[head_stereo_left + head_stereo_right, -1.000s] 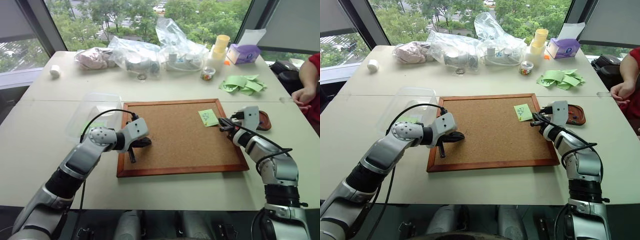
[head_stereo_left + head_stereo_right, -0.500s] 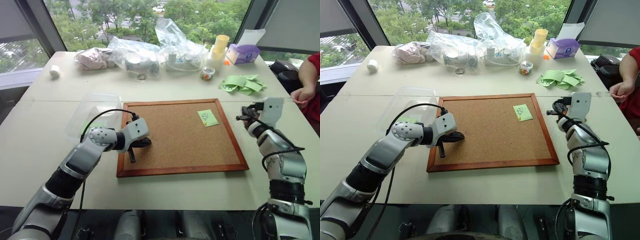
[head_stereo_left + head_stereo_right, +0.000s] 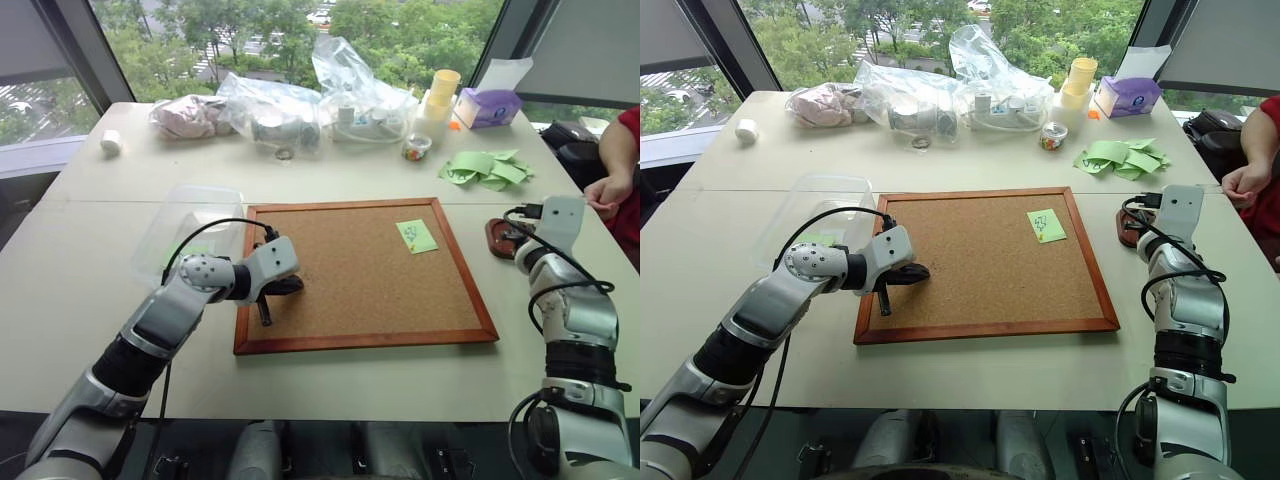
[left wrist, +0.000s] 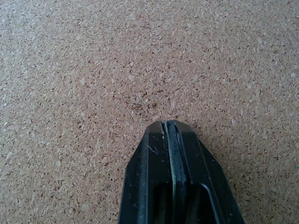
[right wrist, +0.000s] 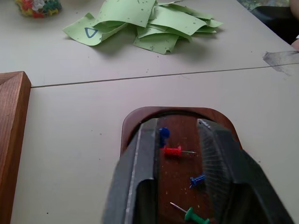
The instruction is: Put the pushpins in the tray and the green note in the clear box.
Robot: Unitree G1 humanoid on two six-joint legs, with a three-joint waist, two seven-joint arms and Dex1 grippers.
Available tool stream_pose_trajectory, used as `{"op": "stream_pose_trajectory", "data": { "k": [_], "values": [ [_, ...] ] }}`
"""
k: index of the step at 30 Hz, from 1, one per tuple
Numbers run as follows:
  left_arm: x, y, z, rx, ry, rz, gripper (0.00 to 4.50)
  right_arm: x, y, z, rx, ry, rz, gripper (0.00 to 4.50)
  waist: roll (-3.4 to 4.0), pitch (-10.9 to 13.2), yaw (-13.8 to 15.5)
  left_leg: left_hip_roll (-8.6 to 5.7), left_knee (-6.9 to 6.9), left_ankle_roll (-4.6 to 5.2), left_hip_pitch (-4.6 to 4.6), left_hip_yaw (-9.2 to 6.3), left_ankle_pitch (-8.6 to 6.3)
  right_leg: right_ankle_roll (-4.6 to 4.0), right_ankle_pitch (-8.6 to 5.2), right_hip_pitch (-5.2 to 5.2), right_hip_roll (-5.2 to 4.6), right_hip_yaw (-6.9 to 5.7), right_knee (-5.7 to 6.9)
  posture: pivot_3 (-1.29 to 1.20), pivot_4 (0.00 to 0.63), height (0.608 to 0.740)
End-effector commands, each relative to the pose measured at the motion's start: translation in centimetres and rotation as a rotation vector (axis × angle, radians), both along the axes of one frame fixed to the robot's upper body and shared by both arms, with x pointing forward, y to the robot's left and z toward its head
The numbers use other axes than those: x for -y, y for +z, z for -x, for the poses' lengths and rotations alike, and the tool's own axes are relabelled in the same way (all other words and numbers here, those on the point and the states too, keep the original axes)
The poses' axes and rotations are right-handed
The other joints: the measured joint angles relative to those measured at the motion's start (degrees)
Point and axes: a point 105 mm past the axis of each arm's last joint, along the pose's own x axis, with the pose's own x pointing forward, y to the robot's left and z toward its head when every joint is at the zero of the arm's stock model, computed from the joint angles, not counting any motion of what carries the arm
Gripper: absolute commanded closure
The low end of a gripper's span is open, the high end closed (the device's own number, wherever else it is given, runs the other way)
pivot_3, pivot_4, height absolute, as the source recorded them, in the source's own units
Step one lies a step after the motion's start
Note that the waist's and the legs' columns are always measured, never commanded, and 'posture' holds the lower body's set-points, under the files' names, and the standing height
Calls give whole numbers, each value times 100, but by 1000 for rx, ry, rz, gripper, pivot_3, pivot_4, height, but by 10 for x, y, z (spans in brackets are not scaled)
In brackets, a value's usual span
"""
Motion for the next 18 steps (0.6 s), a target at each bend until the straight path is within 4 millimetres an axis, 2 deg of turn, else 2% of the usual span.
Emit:
{"op": "stream_pose_trajectory", "data": {
  "k": [1, 3, 4, 11, 13, 16, 18],
  "values": [
    [-1, -9, 3, -30, 3, -17, 4500, 6, 10, 0, 33, -22, -27, 1207, 0, 0, -1, 0, 0, 0, 0, 0, 0, 0, 0, 0, 0, 0, 0, 0, 150, 735],
    [-1, -9, 3, -30, 3, -17, 4500, 7, 11, 0, 33, -25, -27, 130, 0, 0, -2, 0, 0, 0, 0, 1, 0, 0, 0, 0, 0, 0, 0, 0, 150, 735],
    [-1, -9, 3, -30, 3, -16, 4500, 8, 12, 0, 32, -28, -25, 58, 0, 0, -3, 0, 0, 0, 0, 1, 0, 0, 0, 0, 0, 0, 0, 0, 150, 735],
    [0, -9, 3, -31, 2, -15, 4500, 13, 15, 2, 50, -46, -49, 58, 0, 0, -1, 0, 0, 0, 0, 0, 0, 0, 0, 0, 0, 0, 0, 0, 150, 735],
    [0, -9, 3, -31, 2, -15, 4500, 13, 17, 2, 78, -54, -113, 58, 0, 0, -2, 0, 0, 0, 0, 0, 0, 0, 0, 0, 0, 0, 0, 0, 150, 735],
    [0, -9, 3, -30, 2, -16, 4500, 10, 21, 1, 135, -57, -305, 58, 1, 0, -2, 1, 0, 0, 0, 0, 0, 0, 0, 0, 0, 0, 0, 0, 150, 735],
    [0, -10, 3, -30, 3, -16, 4500, 11, 22, 2, 146, -55, -347, 58, 1, -1, 4, 1, 0, 0, 0, 0, 0, 0, 0, 0, 0, 0, 0, 0, 150, 735]
  ]
}}
